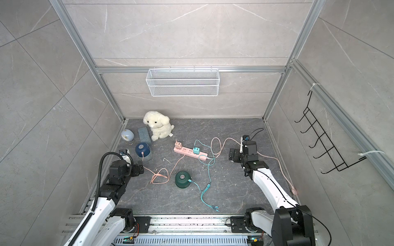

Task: Charge the cordless meat grinders
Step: Reset both arms

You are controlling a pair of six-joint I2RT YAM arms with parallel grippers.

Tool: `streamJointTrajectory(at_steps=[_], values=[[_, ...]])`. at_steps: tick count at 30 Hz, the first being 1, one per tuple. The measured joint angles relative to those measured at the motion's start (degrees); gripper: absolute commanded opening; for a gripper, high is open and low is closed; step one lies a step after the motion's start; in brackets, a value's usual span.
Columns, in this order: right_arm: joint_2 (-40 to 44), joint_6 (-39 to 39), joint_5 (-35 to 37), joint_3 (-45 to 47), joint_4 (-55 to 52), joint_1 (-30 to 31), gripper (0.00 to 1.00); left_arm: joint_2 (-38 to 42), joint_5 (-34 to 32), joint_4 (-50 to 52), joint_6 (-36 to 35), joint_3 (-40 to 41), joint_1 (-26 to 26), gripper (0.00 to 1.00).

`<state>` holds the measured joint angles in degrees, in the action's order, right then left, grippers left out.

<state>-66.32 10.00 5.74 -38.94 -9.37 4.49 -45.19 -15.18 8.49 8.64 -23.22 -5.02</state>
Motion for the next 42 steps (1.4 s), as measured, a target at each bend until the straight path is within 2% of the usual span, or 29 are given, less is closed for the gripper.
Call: streamJointTrajectory(at_steps=[7, 12, 16, 19, 23, 27, 29, 34, 42], values=[[1.03, 1.86, 6.38, 7.34, 7.69, -4.15, 1.00, -27.65, -0.79, -25.22, -0.31, 3.13, 5.55, 0.99], [1.81, 0.66, 7.82, 12.68, 18.64, -4.48, 1.00, -37.27, 3.26, -36.11, -1.88, 0.11, 9.42, 0.99], [-0.02, -0.92, 7.58, 17.05, 28.96, -4.66, 1.00, -39.98, 6.38, -51.47, -3.43, 4.42, 9.68, 1.00], [-2.73, -2.34, 6.64, 20.87, 37.88, -4.68, 1.00, -40.52, 7.69, -54.18, -3.98, 6.84, 9.44, 1.00], [-7.02, -3.52, 2.75, 22.62, 46.03, -4.85, 0.99, -41.07, 8.17, -54.34, -4.35, 4.87, 9.16, 1.00], [-17.44, -4.31, -0.74, 23.08, 61.92, -4.22, 1.00, -41.07, 8.28, -55.19, -4.50, 4.26, 9.11, 1.00], [-20.83, -5.01, -0.50, 22.88, 61.66, -2.75, 1.00, -41.07, 8.28, -55.17, -4.59, 4.26, 9.11, 1.00], [-21.33, -6.91, 2.86, 21.27, 62.90, 1.57, 1.00, -41.07, 8.28, -55.21, -4.63, 4.26, 9.11, 1.00], [-21.33, -7.82, 4.35, 20.92, 63.69, 1.66, 1.00, -41.07, 8.28, -55.23, -4.85, 4.26, 9.11, 1.00]])
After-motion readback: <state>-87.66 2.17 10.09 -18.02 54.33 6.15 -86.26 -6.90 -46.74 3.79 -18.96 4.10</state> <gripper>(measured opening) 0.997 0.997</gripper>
